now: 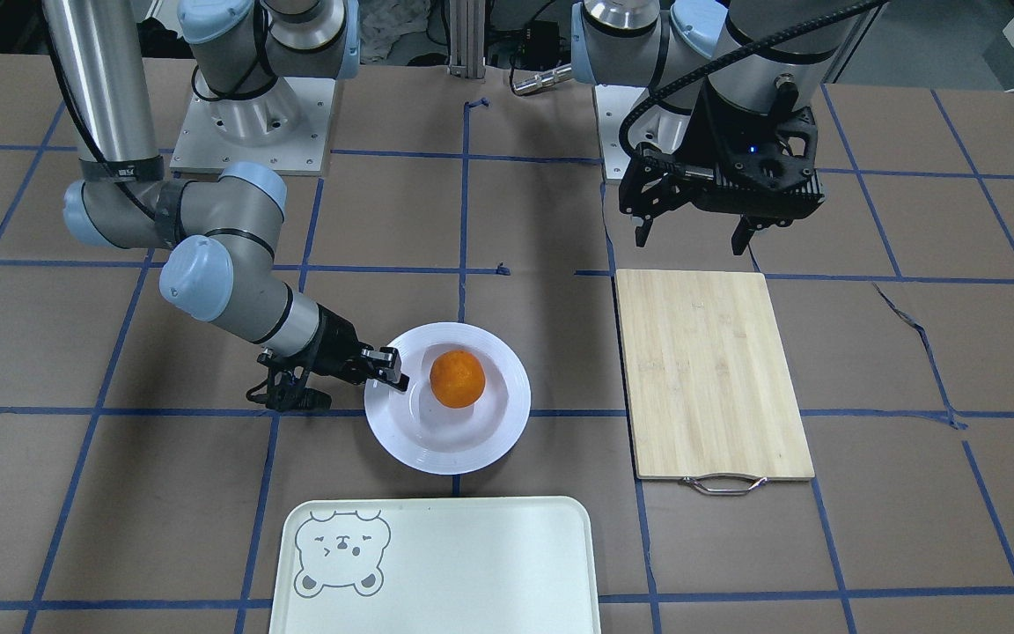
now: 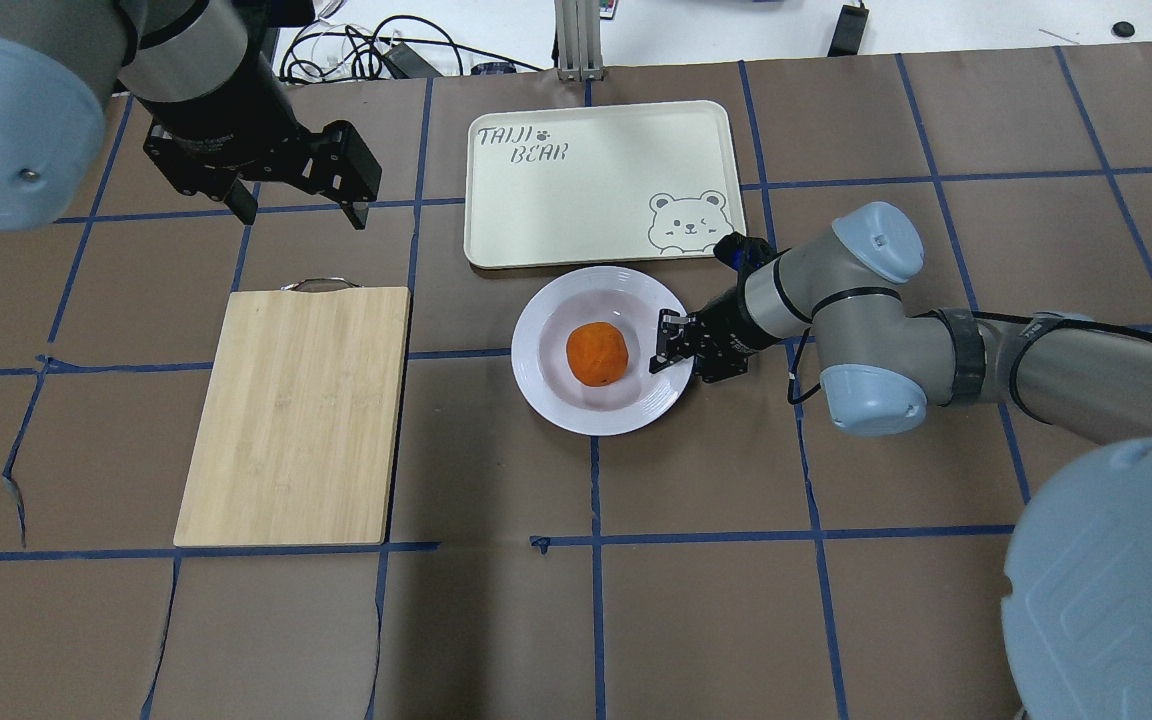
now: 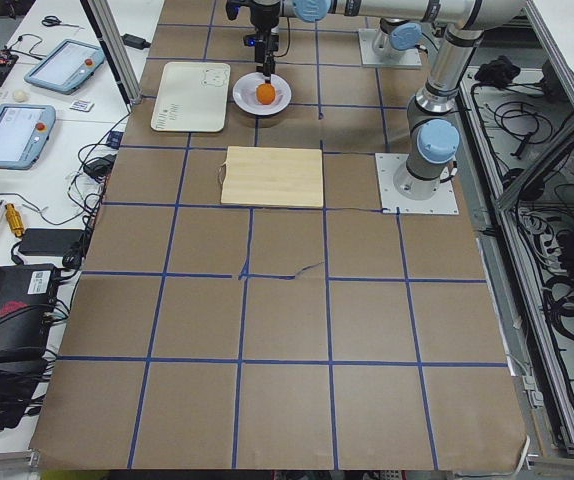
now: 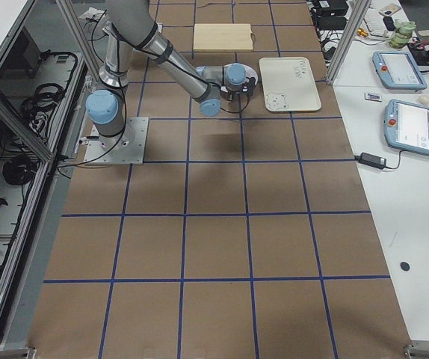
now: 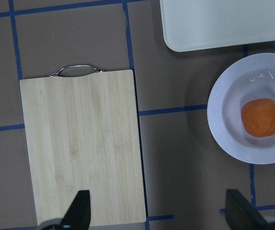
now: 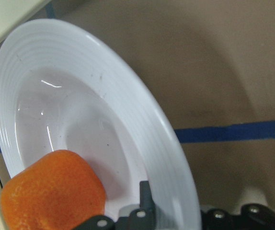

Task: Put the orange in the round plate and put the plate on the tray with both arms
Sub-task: 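Lift the plate with the right gripper and carry it onto the bear tray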

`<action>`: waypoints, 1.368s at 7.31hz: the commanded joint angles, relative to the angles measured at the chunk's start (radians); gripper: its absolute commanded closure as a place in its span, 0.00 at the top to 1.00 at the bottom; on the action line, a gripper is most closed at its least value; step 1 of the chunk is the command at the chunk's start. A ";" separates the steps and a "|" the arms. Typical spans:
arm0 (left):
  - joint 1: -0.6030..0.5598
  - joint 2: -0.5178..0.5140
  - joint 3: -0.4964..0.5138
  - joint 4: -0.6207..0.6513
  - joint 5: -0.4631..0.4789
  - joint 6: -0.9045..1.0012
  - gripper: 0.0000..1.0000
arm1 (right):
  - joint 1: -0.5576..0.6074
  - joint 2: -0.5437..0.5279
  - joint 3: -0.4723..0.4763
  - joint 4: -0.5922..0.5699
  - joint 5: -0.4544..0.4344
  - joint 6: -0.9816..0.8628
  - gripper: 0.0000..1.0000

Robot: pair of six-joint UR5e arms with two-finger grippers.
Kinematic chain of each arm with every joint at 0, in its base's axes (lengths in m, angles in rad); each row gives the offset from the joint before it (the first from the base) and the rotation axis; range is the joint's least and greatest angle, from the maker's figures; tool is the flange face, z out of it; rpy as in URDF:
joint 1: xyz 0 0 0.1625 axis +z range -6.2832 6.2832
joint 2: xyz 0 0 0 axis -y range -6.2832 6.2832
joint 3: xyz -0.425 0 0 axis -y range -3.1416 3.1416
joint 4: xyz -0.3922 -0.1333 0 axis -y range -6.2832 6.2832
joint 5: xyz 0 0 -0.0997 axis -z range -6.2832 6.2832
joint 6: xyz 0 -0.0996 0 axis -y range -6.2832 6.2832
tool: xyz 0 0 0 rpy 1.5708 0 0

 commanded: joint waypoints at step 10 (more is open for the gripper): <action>0.000 0.003 -0.003 0.000 0.001 0.000 1.00 | -0.003 0.353 -0.688 0.167 0.007 0.141 0.00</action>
